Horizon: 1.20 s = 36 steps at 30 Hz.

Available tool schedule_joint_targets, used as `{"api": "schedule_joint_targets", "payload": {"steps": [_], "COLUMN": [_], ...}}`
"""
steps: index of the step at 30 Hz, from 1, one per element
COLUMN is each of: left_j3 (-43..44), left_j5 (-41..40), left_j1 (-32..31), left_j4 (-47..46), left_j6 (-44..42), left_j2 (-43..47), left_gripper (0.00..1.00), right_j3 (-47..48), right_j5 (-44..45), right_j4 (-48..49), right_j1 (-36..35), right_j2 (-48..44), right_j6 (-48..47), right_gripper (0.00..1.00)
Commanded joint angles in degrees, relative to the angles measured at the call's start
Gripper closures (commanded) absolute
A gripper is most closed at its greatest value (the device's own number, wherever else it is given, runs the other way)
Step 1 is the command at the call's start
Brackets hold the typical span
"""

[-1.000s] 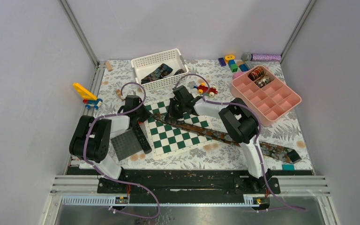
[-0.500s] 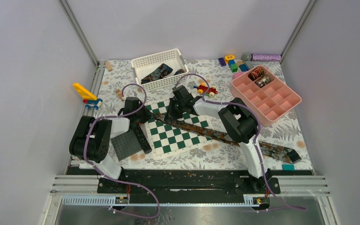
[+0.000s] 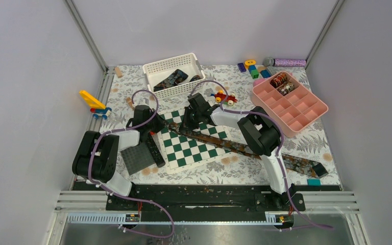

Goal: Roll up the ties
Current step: Roll the tie at the center of the board.

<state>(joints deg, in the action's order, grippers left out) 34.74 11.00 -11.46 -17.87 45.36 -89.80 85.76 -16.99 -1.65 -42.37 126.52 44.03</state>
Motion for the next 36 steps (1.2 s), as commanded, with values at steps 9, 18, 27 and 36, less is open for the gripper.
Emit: {"api": "schedule_joint_targets", "payload": {"steps": [9, 18, 27, 36], "left_j3": [-0.8, 1.4, 2.0, 1.1], "left_j5": [1.7, -9.6, -7.3, -2.4], "left_j1": [-0.4, -0.3, -0.3, -0.4], "left_j4": [-3.5, 5.6, 4.9, 0.6], "left_j6": [1.4, 0.0, -1.0, -1.5], "left_j2": [2.5, 4.5, 0.5, -2.2], "left_gripper": [1.00, 1.00, 1.00, 1.00], "right_j3": [1.7, 1.6, 1.7, 1.8], "right_j5": [1.7, 1.7, 1.7, 1.6], "right_j4": [-1.5, -1.8, -1.8, -1.7], "right_j1": [-0.6, -0.6, -0.6, -0.5], "right_j2": [0.9, 0.8, 0.9, 1.0], "right_j6": [0.2, -0.1, 0.0, 0.1], "right_gripper": [1.00, 1.00, 1.00, 1.00]}}
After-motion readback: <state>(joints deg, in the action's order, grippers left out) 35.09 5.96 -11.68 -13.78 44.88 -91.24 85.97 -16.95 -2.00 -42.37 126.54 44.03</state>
